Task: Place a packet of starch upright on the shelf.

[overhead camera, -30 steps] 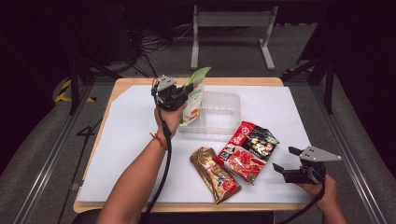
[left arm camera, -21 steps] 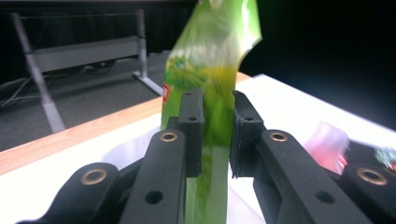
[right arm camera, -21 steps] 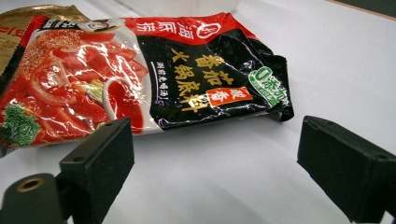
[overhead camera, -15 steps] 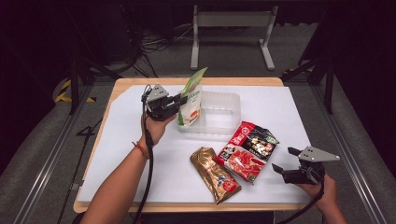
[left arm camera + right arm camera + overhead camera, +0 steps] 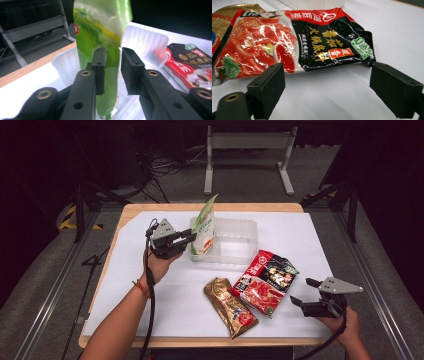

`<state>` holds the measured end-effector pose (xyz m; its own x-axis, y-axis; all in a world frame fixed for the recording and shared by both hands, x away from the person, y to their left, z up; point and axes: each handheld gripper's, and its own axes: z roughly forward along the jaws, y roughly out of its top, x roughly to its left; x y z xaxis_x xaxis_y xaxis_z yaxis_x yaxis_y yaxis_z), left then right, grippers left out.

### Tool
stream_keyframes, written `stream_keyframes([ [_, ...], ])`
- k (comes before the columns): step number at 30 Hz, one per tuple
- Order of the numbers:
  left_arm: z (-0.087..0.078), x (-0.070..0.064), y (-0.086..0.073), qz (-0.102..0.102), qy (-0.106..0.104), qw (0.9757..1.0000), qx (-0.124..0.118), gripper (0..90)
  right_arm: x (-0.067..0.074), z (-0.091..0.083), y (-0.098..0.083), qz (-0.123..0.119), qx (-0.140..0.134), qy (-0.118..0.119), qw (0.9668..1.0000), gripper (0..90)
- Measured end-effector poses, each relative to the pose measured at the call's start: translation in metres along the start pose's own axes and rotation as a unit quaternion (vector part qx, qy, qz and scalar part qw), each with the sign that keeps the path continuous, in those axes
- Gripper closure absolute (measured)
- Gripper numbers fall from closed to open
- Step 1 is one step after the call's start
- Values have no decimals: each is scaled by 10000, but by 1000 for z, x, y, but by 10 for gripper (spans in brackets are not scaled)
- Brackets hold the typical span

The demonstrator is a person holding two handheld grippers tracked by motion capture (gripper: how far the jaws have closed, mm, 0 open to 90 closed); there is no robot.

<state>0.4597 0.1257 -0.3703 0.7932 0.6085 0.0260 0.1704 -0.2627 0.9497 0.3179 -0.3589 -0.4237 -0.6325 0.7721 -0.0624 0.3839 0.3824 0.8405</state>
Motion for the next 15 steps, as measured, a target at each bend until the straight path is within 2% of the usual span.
stream_keyframes([
  [1,-2,-1,0,3,-32,10000,21,712,0,0,0,-19,-8,26,10000,152],
  [4,-11,-5,-3,176,-39,9998,54,647,1,1,1,28,-38,105,9999,166],
  [6,-18,-9,-6,260,-149,9995,107,644,3,2,2,32,-34,125,9999,175],
  [9,-26,-18,-9,479,-201,9984,213,599,4,3,4,-21,-29,110,9999,179],
  [12,-31,-23,-11,510,-340,9978,238,565,4,3,4,-32,-13,98,9999,177],
  [13,-32,-26,-13,500,-382,9977,242,524,5,2,3,-36,2,70,10000,173],
  [15,-33,-32,-16,520,-543,9968,284,511,4,2,3,-34,1,69,10000,173],
])
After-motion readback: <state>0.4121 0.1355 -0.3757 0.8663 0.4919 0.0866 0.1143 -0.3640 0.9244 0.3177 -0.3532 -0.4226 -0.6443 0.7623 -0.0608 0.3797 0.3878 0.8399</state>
